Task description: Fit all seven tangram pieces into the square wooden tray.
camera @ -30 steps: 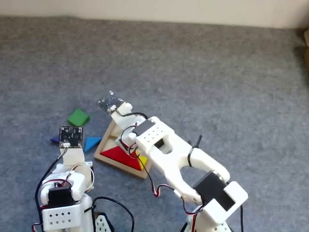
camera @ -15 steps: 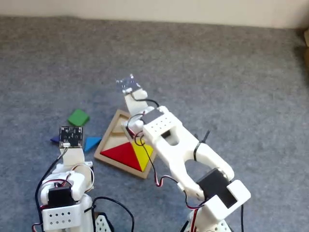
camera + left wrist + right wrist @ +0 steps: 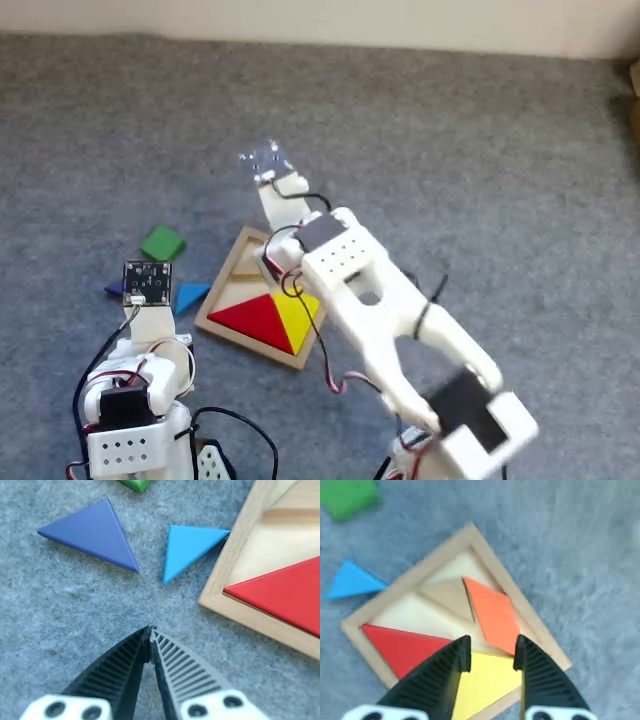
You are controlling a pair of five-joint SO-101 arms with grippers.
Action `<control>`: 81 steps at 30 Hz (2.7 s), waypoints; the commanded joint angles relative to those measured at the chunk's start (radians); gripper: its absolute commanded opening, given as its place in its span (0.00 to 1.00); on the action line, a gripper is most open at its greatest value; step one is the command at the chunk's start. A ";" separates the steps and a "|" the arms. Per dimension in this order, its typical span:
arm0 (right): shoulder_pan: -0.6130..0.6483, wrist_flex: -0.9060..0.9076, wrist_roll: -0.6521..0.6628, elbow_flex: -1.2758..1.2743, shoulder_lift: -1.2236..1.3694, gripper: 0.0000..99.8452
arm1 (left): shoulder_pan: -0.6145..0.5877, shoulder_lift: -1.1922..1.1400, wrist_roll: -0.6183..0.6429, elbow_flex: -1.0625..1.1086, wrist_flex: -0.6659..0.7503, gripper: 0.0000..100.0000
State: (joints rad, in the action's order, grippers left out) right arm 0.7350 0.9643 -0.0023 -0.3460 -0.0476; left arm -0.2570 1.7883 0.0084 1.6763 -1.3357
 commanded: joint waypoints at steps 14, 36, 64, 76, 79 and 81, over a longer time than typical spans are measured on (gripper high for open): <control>-0.220 0.093 0.100 -0.417 -0.693 0.16 | -0.012 0.033 0.011 0.019 -0.005 0.01; -0.469 0.130 0.100 -1.017 -1.385 0.16 | -0.012 0.033 0.011 0.019 -0.005 0.01; -0.576 0.136 0.100 -1.463 -1.788 0.16 | -0.062 0.035 0.006 -0.349 0.006 0.01; -0.634 0.200 0.104 -1.463 -1.785 0.16 | -0.070 0.035 0.006 -0.392 0.209 0.01; -0.634 0.200 0.103 -1.463 -1.785 0.16 | -0.070 0.035 0.006 -0.389 0.209 0.01; -0.634 0.200 0.103 -1.463 -1.785 0.16 | -0.070 0.035 0.006 -0.389 0.209 0.01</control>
State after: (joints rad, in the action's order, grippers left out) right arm 0.1120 1.1607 0.0882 -1.6701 -1.8197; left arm -0.3107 1.7883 0.0100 1.3418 -1.1485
